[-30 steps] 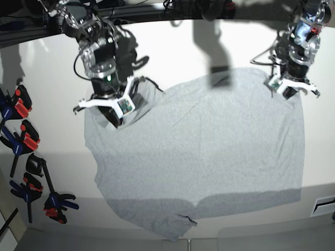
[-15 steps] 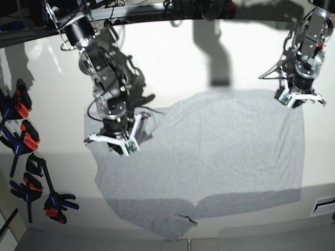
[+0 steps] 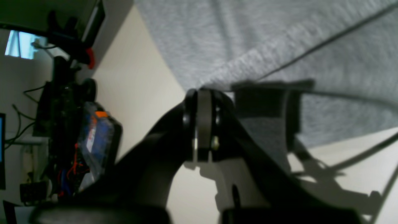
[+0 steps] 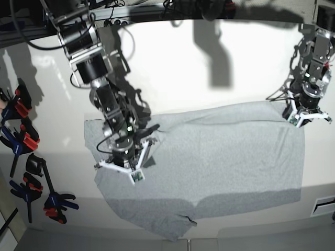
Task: Fold the T-shirt properly
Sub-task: 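Grasp the shoulders and drag them toward the hem with both grippers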
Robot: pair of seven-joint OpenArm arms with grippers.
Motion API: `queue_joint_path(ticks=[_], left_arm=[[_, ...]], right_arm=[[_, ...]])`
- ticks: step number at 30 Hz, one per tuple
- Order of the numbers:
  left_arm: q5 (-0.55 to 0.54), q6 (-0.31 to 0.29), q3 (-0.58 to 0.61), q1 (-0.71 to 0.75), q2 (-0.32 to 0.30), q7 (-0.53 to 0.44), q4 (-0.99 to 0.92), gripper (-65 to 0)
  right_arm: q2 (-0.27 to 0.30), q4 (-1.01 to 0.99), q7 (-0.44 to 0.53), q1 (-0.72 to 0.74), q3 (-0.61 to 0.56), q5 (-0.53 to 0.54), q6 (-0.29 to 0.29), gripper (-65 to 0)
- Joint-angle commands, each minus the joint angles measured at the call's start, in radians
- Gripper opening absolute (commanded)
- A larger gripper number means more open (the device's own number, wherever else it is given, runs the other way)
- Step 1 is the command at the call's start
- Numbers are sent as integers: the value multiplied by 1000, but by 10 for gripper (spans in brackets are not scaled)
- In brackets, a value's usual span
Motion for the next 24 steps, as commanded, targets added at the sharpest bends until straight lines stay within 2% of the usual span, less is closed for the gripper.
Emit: queue_joint_path(ticks=[1,5,8,14,24], left_arm=[[-2,9,-10,-28,-18,-29,-8,-650],[-39,-20,-10,-79,-1,-112,-101,-650],[-75,-37,-10,-121,36,-183,-188,-650],[-72,-41,-10,-216,103,-192,-354,-650],[-72,-42,-10,-298,101,-209,-377,-650]], right_arm=[[-6,-5,30,54,7,-15,-10,-650],[-26,-80,35,124,7,-14,19,-650],[-44,-135,37,166,7,-14,29,-650],[-69,-219,55,205,7,-15,30,-650],[-72,-331,133,208,7,-11,29,-650]])
